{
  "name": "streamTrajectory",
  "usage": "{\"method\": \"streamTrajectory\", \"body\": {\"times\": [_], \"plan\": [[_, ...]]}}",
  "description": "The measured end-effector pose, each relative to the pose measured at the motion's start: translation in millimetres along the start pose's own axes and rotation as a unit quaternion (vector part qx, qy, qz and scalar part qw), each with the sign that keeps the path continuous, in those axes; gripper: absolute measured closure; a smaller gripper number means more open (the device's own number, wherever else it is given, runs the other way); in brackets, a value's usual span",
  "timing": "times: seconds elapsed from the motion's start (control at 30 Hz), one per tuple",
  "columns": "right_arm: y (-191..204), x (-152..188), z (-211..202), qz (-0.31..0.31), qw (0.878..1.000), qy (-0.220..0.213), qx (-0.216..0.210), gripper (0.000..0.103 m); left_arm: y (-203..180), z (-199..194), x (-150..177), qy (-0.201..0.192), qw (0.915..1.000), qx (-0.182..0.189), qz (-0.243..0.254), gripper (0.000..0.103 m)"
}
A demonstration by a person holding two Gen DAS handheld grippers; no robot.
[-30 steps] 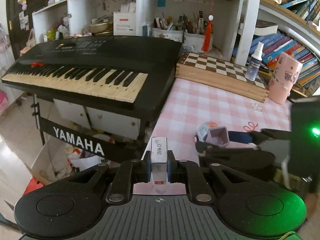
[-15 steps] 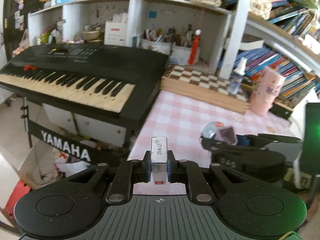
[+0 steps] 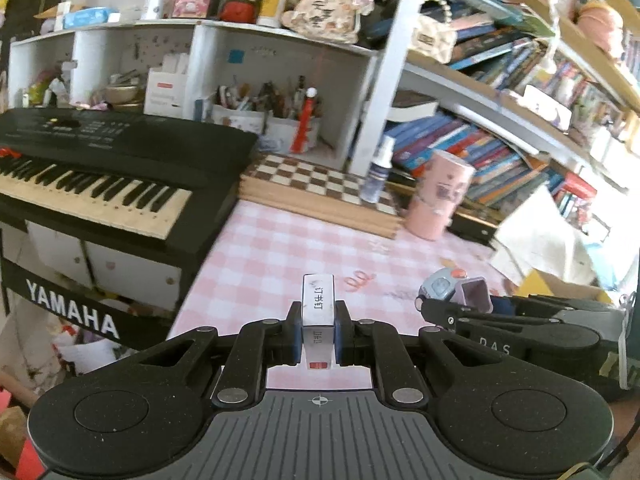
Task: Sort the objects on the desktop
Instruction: 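Lift and carry the white box and toy car toward the yellow box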
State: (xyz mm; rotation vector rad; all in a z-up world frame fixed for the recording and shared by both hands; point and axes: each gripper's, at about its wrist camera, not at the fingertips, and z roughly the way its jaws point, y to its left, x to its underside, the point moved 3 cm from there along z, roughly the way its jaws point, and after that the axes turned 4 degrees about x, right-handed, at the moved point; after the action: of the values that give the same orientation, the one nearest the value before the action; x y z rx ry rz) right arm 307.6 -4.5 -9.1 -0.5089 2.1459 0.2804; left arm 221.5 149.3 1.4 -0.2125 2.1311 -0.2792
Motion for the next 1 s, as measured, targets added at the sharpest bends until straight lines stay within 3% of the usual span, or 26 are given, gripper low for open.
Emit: {"method": "streamTrajectory", "body": {"times": [0.23,0.57,1.0], "plan": [[-3.0,27.3,-45.0,0.031,0.999,0.031,-0.006,0.065,-8.2,-36.7,22.8,0.008,0.9998,0.017,-0.004,0.09],[20.7,72.6,-100.2,0.032,0.999,0.043,-0.01,0.065,-14.9,-86.1,66.0,0.013,0.9995,0.024,-0.016,0.09],[21.9,133.1,-166.1,0.075,0.995,0.061,0.02,0.065,-35.5,-127.7,114.0,0.04,0.9975,0.058,-0.006,0.09]]}}
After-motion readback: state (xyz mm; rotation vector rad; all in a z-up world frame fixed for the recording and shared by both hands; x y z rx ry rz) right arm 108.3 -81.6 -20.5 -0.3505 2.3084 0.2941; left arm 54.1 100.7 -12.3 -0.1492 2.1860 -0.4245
